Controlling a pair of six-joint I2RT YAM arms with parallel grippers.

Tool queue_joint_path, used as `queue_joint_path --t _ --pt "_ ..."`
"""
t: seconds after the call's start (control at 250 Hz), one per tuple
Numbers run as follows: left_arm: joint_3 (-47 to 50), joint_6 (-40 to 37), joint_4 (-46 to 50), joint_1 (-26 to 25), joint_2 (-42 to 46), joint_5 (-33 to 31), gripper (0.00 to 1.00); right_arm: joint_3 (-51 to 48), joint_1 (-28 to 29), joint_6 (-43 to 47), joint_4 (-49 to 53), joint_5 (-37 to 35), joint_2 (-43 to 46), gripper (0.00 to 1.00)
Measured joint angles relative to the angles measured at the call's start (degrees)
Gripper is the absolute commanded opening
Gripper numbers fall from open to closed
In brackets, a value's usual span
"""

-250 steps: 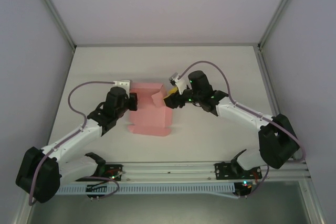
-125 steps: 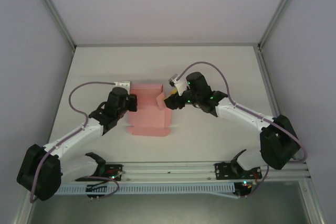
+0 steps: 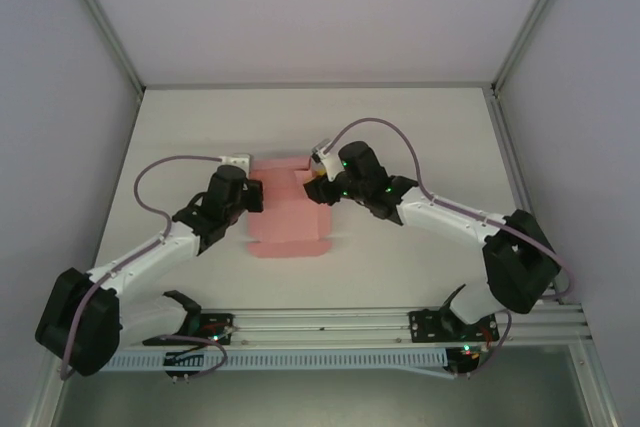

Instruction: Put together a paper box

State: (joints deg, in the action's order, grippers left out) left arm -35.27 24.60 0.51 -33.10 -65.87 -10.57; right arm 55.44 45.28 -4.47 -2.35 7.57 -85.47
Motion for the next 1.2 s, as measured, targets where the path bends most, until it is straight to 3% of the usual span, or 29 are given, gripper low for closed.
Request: queue_joint_path --t 0.383,0.571,0.819,0.918,1.094,1.202 --pt "-2.56 4.70 0.46 -1.16 -4.28 -0.83 0.00 4.39 8.90 -3.28 -3.78 -39.06 -9.62 0.00" --pt "-6.40 9.42 2.21 -1.51 -7.06 -2.95 0.00 11.19 12.13 -5.77 -0.59 -56.30 -15.72 0.00" --pt "-9.68 14.10 6.38 -1.53 -8.44 -3.48 0.00 14.32 14.84 -12.31 5.14 -67.91 -18.64 0.00" --pt "-10.16 14.97 6.93 -1.79 -8.55 -3.37 0.00 18.71 15.78 -23.34 15.93 -71.76 -20.61 0.00" --pt "-12.66 17.03 8.04 -2.47 -11.17 -2.71 0.00 32.81 16.81 -58.86 51.01 -75.28 -28.04 0.00" --pt "-12.98 17.22 7.82 -2.36 -11.56 0.79 0.00 36.48 18.16 -73.50 65.35 -80.19 -32.22 0.00"
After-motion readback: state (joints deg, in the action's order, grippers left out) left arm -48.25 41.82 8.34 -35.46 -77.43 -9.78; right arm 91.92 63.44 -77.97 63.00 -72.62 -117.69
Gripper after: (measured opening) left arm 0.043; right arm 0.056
